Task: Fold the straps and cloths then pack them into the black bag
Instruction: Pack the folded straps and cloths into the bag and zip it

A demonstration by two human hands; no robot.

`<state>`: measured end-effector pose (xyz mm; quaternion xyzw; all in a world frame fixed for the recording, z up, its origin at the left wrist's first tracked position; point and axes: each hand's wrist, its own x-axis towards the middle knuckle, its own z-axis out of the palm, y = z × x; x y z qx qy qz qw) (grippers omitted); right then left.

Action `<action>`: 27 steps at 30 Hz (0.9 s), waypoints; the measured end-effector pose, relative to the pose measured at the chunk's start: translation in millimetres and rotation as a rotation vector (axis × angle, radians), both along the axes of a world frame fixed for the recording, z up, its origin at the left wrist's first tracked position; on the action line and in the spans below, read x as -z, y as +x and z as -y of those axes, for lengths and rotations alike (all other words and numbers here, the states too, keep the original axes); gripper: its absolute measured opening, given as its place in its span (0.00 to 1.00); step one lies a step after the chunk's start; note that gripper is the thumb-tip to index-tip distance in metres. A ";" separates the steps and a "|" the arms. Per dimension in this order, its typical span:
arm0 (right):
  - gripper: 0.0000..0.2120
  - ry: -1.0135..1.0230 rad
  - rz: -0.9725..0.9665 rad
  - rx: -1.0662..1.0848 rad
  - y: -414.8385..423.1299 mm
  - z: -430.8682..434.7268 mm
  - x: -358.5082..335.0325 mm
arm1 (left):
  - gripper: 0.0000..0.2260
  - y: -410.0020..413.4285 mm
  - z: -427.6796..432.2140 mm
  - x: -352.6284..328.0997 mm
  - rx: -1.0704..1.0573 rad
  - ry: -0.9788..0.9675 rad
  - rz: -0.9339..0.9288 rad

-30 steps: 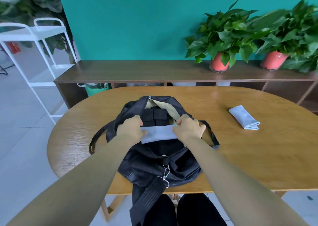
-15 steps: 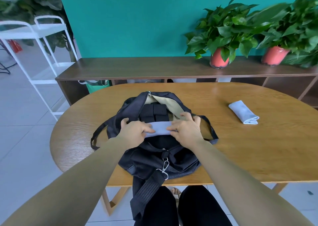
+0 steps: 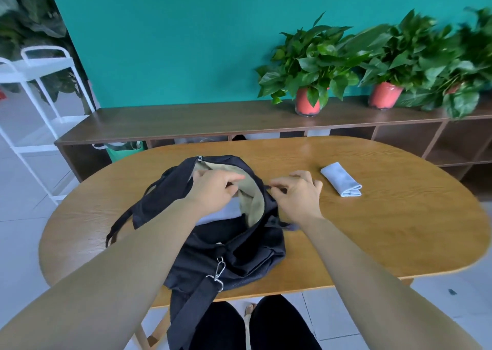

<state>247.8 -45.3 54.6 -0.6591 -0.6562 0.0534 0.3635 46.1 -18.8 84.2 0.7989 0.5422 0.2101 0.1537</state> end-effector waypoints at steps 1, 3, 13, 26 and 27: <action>0.08 0.001 -0.007 0.048 13.3 0.7 0.7 | 0.14 11.1 -1.3 -1.2 0.019 -0.008 0.012; 0.09 -0.022 -0.013 0.135 40.8 3.3 1.4 | 0.15 35.0 -4.8 -3.7 0.044 -0.010 0.002; 0.12 -0.247 0.058 0.329 140.5 -18.4 28.2 | 0.15 146.6 -36.6 3.5 0.136 0.015 -0.097; 0.10 -0.357 0.168 0.415 189.2 -76.7 66.7 | 0.15 212.2 -102.8 54.2 0.185 -0.077 -0.154; 0.09 -0.364 0.195 0.420 190.7 -79.3 69.5 | 0.15 214.7 -105.5 57.1 0.188 -0.080 -0.155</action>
